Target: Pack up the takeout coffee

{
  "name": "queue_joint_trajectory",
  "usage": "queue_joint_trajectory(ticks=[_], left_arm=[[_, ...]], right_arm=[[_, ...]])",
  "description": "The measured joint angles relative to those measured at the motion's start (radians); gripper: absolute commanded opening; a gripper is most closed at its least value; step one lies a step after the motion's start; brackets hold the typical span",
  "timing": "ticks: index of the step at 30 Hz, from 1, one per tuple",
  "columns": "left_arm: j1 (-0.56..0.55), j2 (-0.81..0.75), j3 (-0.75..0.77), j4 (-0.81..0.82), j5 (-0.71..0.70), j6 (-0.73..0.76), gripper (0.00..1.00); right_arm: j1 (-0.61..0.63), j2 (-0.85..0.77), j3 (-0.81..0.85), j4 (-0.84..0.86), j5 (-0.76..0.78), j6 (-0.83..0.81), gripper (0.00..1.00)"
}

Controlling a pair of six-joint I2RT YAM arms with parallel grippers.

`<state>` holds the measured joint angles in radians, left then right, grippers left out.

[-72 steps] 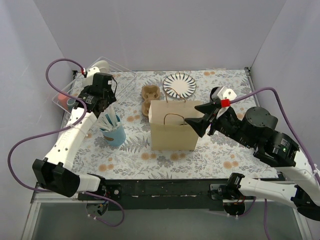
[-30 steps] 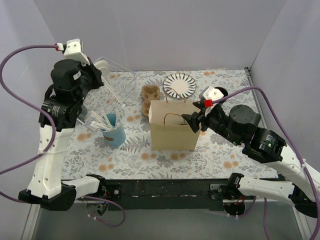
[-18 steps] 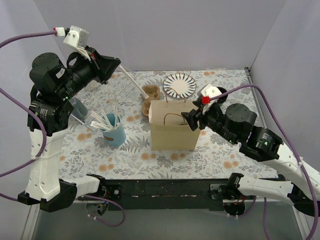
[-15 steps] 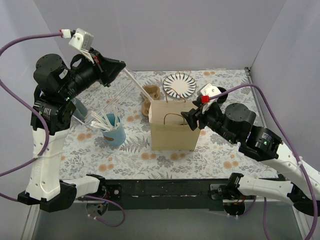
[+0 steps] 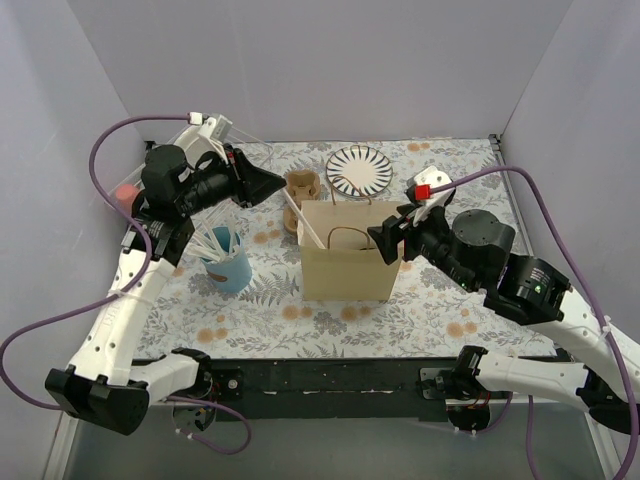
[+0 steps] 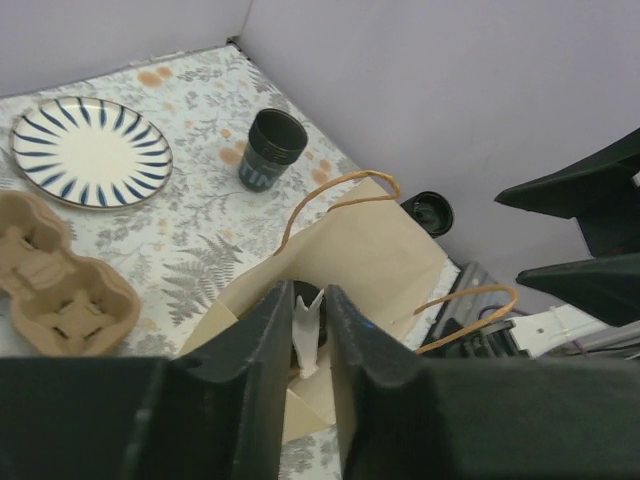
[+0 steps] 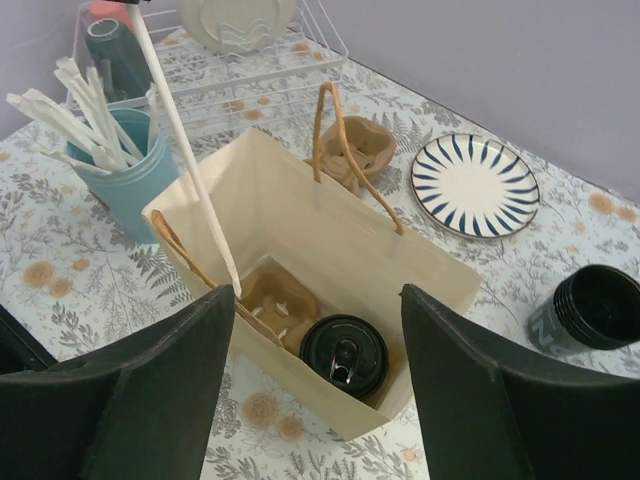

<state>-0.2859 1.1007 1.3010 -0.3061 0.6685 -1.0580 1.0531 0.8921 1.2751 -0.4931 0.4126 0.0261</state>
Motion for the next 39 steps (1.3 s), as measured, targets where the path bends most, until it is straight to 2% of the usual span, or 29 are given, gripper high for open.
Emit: queue_joint_trajectory(ticks=[1,3,4,5,7,8,18,24,29,39], left_arm=[[-0.002,0.006,-0.012,0.013,0.007,-0.009,0.44],[-0.004,0.021,-0.02,0.029,0.016,-0.019,0.56],[-0.004,0.025,-0.02,0.034,0.017,-0.02,0.66],[-0.004,0.026,-0.02,0.037,0.016,-0.018,0.71],[-0.004,0.021,-0.019,0.038,0.014,-0.008,0.79],[-0.004,0.017,-0.019,0.034,0.012,0.0,0.98],[-0.004,-0.053,-0.016,-0.068,-0.021,0.049,0.98],[-0.004,-0.188,-0.09,-0.057,-0.032,0.034,0.98],[-0.005,-0.256,-0.154,-0.029,-0.032,-0.005,0.98],[-0.005,-0.262,-0.188,0.044,-0.029,-0.058,0.98]], right_arm=[[0.0,-0.003,0.0,-0.018,0.018,0.023,0.84],[0.0,-0.003,0.0,-0.047,0.045,0.06,0.86],[0.0,-0.003,0.0,-0.061,0.057,0.082,0.88],[0.0,-0.003,0.0,-0.077,0.066,0.103,0.98],[0.0,-0.003,0.0,-0.104,0.081,0.146,0.99],[0.0,-0.003,0.0,-0.115,0.085,0.163,0.98],[0.0,0.021,0.092,-0.225,0.109,0.297,0.99],[0.0,0.03,0.156,-0.261,0.12,0.382,0.99],[0.0,0.015,0.142,-0.243,0.098,0.405,0.99],[0.0,-0.058,0.055,-0.174,0.068,0.439,0.99]])
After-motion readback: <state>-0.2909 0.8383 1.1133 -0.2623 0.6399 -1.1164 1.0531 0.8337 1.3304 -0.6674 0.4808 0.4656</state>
